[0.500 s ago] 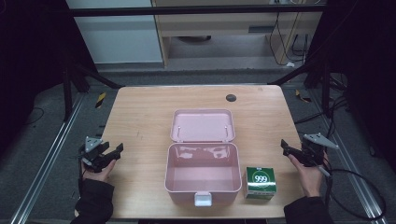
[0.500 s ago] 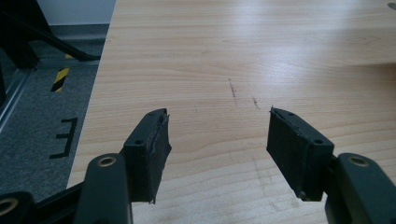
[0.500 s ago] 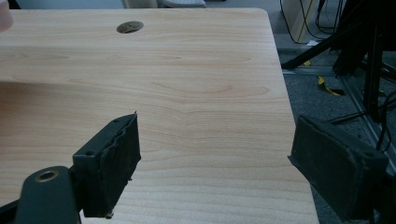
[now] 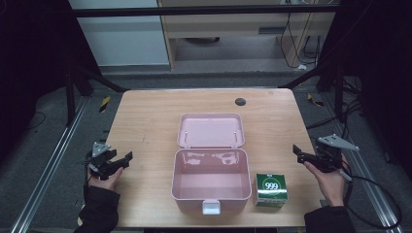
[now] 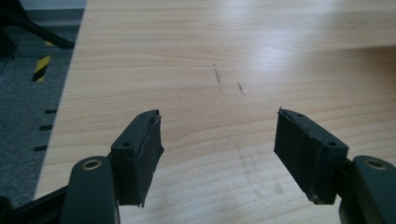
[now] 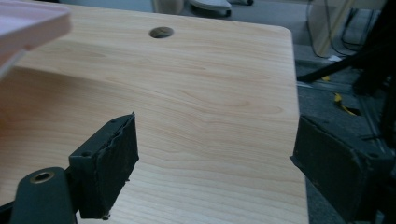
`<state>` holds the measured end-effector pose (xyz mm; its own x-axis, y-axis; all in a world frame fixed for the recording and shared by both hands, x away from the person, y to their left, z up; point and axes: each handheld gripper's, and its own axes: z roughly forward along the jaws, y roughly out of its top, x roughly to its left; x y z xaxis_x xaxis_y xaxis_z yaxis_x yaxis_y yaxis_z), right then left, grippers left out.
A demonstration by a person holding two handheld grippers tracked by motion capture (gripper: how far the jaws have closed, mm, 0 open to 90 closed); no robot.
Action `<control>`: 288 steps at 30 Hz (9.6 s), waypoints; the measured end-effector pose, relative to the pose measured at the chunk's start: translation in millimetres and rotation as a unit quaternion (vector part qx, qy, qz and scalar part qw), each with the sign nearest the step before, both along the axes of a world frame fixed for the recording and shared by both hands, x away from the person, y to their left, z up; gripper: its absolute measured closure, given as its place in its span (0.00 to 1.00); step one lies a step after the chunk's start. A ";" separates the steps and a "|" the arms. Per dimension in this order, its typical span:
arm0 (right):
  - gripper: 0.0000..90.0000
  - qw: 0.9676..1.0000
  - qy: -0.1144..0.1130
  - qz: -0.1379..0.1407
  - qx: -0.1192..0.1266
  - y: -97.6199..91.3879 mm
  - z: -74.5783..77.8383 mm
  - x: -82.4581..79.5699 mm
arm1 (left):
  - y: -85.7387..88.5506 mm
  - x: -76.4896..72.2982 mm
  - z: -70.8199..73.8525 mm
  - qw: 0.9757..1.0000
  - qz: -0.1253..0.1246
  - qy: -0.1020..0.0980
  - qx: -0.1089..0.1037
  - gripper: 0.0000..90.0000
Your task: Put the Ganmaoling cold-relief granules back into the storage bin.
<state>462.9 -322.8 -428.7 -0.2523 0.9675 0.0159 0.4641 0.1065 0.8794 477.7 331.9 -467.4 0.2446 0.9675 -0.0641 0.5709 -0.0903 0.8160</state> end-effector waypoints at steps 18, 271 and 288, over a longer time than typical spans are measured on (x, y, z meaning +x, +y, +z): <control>0.07 0.987 0.009 0.144 -0.072 50.2 58.1 -1.2 | -8.3 2.3 -5.5 0.999 -0.026 0.023 0.012 0.25; 0.18 0.752 0.196 0.547 -0.312 232.7 52.1 6.1 | -15.8 5.8 -11.0 0.996 -0.048 0.046 0.053 0.27; 0.15 0.749 0.210 0.539 -0.323 230.3 34.5 7.7 | -15.9 5.9 -11.3 0.996 -0.049 0.048 0.055 0.27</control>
<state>470.7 -92.5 -394.2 -0.9965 0.0456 -0.0704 0.0239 0.9588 0.2832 483.6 316.0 -478.7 0.3364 0.9416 0.0130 0.6295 -0.2351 0.7406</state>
